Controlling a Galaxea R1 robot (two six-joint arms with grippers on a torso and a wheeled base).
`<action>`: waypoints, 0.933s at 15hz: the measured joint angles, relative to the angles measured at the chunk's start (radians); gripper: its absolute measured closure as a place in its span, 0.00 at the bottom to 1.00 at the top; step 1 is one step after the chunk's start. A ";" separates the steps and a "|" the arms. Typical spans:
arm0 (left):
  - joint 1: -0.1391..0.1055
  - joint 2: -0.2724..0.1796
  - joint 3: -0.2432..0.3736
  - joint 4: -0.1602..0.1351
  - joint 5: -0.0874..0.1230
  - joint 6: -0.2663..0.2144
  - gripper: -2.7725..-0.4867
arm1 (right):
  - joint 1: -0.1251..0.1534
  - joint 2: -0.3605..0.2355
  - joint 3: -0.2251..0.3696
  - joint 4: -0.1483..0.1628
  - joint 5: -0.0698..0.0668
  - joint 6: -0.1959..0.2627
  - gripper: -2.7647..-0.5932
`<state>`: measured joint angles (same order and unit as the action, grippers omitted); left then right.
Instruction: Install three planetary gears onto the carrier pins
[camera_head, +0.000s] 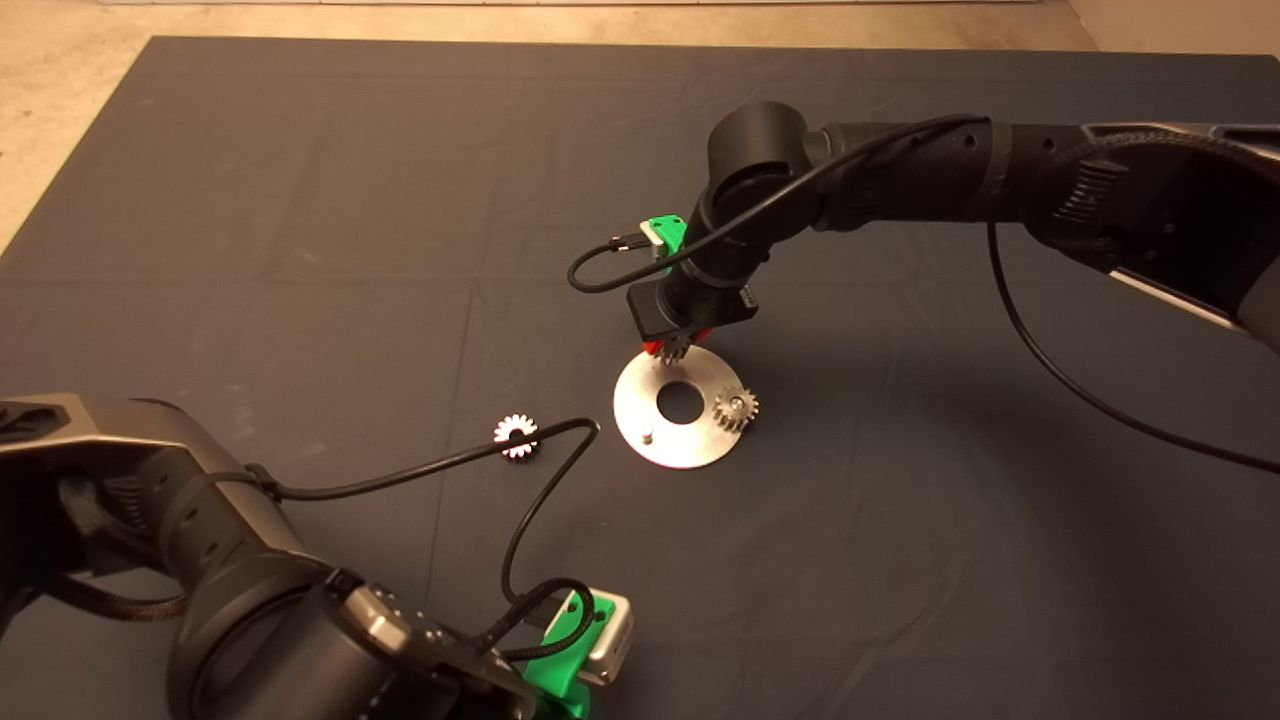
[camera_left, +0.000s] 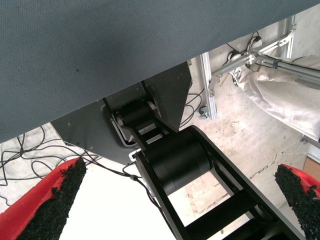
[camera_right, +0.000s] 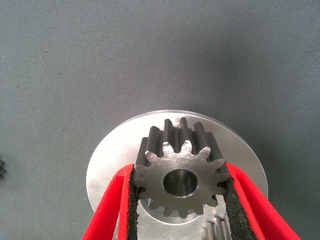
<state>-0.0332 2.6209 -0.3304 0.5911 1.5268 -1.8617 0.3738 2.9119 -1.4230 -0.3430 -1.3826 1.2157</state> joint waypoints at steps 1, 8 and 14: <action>0.000 0.000 0.000 0.000 0.000 0.000 0.01 | 0.000 0.000 -0.001 0.000 0.001 0.000 0.84; 0.000 0.000 0.000 0.000 0.000 0.000 0.01 | 0.000 0.006 -0.005 0.002 0.000 0.000 0.84; 0.000 0.000 0.000 0.000 0.000 0.000 0.01 | 0.000 0.017 -0.016 0.002 -0.004 0.000 0.84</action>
<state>-0.0332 2.6204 -0.3304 0.5913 1.5272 -1.8617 0.3736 2.9291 -1.4394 -0.3411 -1.3864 1.2155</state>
